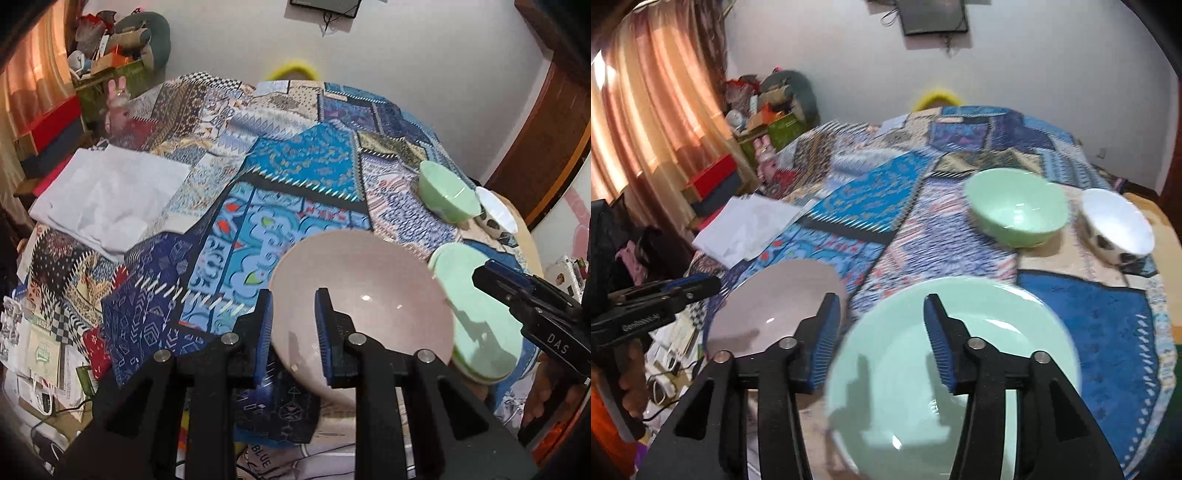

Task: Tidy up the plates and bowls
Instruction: 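Lower the pink bowl onto the green plate in the right tool, open left tool, then move the left tool to the light green bowl and grasp its rim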

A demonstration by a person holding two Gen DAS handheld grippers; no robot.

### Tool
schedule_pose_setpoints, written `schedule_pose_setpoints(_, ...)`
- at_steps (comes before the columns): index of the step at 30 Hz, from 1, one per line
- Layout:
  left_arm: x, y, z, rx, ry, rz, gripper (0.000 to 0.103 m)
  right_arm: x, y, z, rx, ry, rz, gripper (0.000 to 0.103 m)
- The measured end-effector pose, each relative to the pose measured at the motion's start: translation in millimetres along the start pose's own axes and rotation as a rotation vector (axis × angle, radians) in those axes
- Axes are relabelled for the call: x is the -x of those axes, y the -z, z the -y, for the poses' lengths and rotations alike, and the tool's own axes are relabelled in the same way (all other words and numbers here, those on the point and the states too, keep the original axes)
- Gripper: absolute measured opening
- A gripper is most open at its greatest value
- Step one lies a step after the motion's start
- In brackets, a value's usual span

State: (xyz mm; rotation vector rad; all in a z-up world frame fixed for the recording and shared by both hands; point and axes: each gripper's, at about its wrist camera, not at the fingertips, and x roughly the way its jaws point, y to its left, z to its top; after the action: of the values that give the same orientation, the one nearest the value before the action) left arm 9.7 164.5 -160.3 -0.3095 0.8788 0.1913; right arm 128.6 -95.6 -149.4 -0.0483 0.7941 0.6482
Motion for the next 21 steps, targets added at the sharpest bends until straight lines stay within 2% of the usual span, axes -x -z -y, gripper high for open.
schedule_pose_setpoints(1,2.0,-4.2,4.9,-0.006,-0.001,0.009,0.029,2.8,-1.9,7.9,-0.009,0.011,0.007,0.053)
schedule_pose_setpoints(5,4.7,-18.3,29.0,-0.037,-0.005,0.048,0.051,12.3,-8.7,37.4,-0.045,0.050,0.030,0.059)
schedule_pose_setpoints(7,2.9,-26.9,45.1,-0.059,0.004,0.063,0.058,15.5,-12.1,52.0,-0.059,0.076,0.039,0.063)
schedule_pose_setpoints(9,-2.4,-36.2,61.2,-0.074,0.021,0.066,0.069,18.7,-13.9,66.2,-0.074,0.096,0.049,0.066)
schedule_pose_setpoints(12,-12.0,-47.5,78.5,-0.064,0.028,0.071,0.082,18.4,-18.2,87.0,-0.091,0.121,0.050,0.068)
schedule_pose_setpoints(21,-58.8,-90.9,126.7,-0.088,0.030,0.030,0.084,-8.8,-33.9,133.7,-0.136,0.150,-0.001,0.069)
